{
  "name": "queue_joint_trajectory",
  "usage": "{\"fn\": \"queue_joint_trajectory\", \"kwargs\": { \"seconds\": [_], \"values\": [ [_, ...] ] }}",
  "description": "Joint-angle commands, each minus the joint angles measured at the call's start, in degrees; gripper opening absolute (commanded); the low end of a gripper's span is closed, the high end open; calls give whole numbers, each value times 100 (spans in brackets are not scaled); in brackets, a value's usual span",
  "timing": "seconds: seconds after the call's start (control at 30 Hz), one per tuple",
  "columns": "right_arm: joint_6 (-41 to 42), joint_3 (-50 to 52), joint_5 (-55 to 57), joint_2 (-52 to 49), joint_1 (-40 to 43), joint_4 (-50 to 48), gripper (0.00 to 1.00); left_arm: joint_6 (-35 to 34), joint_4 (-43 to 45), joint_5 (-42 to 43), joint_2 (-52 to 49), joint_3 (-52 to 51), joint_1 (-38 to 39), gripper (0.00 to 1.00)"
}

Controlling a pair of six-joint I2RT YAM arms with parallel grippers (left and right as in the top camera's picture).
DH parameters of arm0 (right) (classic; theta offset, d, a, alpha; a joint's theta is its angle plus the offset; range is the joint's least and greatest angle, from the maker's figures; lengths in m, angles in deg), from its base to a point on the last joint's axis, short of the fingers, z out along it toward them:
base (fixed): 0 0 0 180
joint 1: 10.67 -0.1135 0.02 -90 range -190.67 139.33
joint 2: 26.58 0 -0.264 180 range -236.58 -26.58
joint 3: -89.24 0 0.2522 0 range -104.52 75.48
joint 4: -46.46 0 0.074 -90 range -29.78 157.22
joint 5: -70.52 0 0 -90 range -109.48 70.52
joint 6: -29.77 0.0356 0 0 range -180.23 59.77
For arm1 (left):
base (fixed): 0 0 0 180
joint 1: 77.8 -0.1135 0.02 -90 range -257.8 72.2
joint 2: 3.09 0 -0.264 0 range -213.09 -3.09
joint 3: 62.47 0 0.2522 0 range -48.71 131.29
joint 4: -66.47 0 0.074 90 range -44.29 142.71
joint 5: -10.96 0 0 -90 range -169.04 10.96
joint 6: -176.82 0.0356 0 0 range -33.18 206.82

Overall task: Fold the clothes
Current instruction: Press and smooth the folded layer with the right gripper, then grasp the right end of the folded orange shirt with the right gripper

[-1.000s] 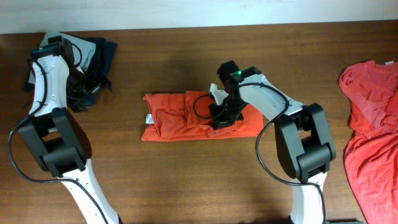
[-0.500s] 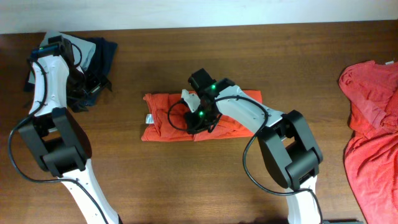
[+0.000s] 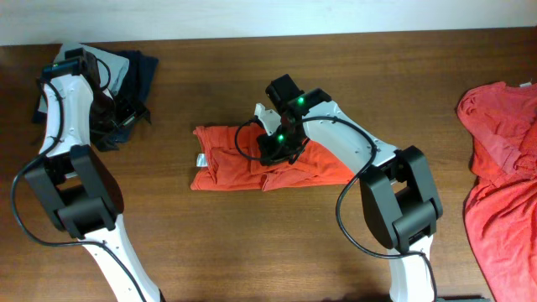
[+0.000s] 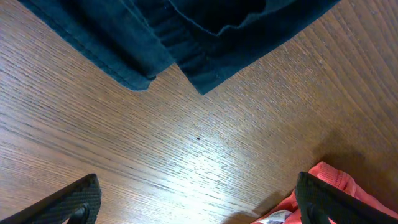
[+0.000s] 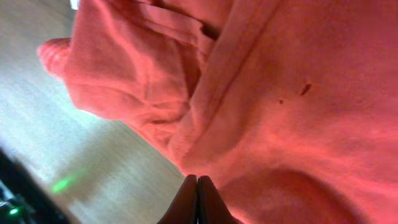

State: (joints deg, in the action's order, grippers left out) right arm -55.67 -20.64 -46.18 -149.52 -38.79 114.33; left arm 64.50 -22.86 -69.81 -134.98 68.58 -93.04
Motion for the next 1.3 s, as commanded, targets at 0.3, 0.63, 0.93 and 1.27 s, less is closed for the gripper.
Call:
{"fn": "queue_joint_trajectory", "kwargs": {
  "seconds": [0.3, 0.63, 0.93, 1.27],
  "values": [
    [348, -83, 922, 131, 177, 260, 4, -37, 11, -2, 37, 72, -9, 99],
    [424, 323, 872, 31, 74, 125, 4, -37, 11, 0, 37, 72, -9, 99],
    [498, 474, 636, 31, -192, 9, 4, -37, 11, 0, 37, 72, -9, 99],
    [125, -385, 629, 380, 293, 673, 4, -37, 11, 0, 37, 72, -9, 99]
  ]
}}
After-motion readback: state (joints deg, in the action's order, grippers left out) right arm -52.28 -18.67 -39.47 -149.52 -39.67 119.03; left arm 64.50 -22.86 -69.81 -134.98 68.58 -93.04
